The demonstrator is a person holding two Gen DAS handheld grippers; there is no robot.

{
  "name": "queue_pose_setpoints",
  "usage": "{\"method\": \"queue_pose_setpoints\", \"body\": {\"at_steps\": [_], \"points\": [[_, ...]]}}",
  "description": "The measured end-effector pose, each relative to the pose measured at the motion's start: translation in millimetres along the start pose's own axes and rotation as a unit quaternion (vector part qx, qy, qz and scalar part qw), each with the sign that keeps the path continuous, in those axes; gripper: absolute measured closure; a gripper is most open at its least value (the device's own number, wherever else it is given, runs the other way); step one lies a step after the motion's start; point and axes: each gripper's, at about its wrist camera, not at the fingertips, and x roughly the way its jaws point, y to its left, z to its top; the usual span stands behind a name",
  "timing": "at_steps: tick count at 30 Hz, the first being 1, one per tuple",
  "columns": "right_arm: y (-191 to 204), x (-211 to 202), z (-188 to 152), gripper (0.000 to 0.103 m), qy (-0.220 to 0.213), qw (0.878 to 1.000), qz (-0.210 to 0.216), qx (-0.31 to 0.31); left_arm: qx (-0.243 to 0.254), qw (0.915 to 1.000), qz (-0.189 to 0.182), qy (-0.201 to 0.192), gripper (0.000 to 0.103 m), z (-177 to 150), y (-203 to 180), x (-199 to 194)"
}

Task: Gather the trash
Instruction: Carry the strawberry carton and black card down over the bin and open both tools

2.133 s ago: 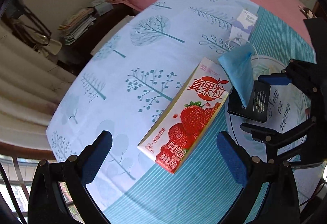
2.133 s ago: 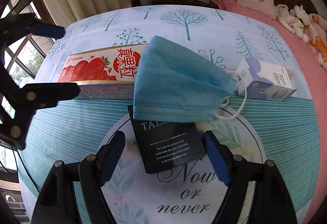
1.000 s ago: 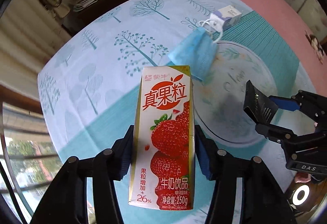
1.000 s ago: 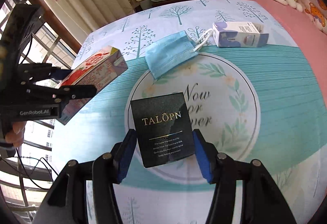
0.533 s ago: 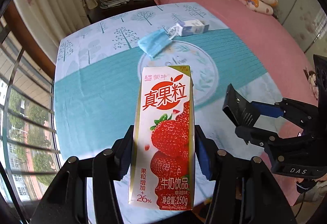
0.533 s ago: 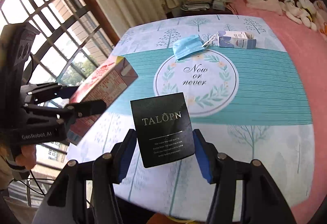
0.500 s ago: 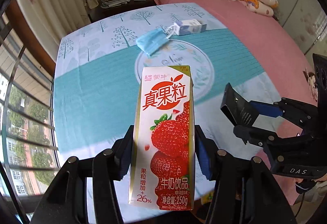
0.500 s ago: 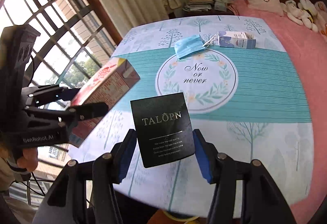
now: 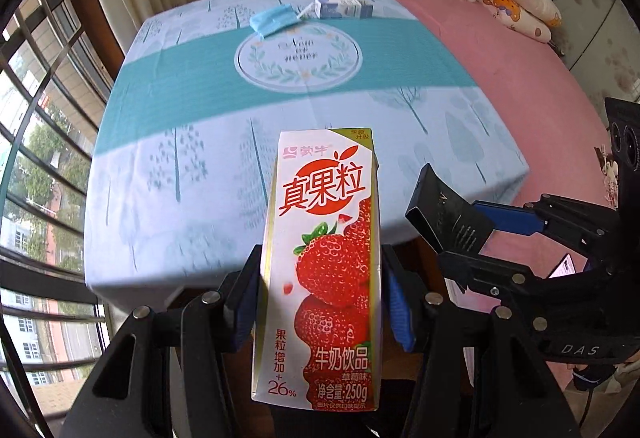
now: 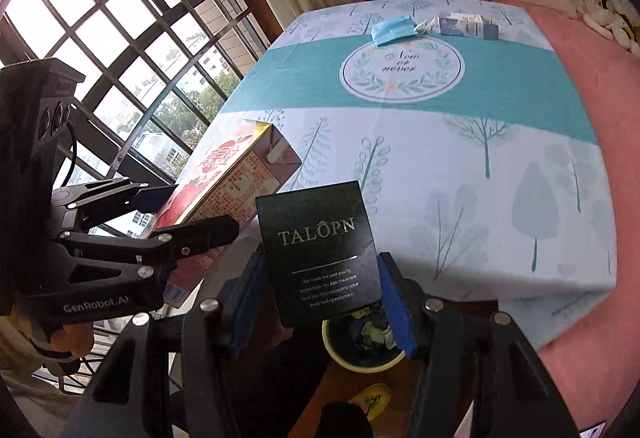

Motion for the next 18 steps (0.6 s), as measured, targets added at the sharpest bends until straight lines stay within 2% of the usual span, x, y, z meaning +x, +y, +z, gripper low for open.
{"method": "queue_pose_setpoints", "body": {"at_steps": [5, 9, 13, 18], "points": [[-2.4, 9.6, -36.9, 0.047, 0.024, 0.999, 0.005, 0.034, 0.006, 0.9998, 0.003, 0.021, 0.05, -33.9, -9.6, 7.8], [-9.8, 35.5, -66.7, 0.047, 0.043, 0.997, -0.007, 0.066, 0.016, 0.999, -0.005, 0.04, 0.05, -57.4, -13.4, 33.1], [-25.2, 75.8, -95.9, 0.047, 0.059, 0.993, -0.024, 0.103, 0.024, 0.9977, -0.017, 0.061, 0.05, -80.7, -16.3, 75.9], [-54.3, 141.6, -134.4, 0.047, 0.077, 0.985, -0.048, 0.145, 0.029, 0.996, -0.023, 0.082, 0.05, -111.9, -17.0, 147.3]]}}
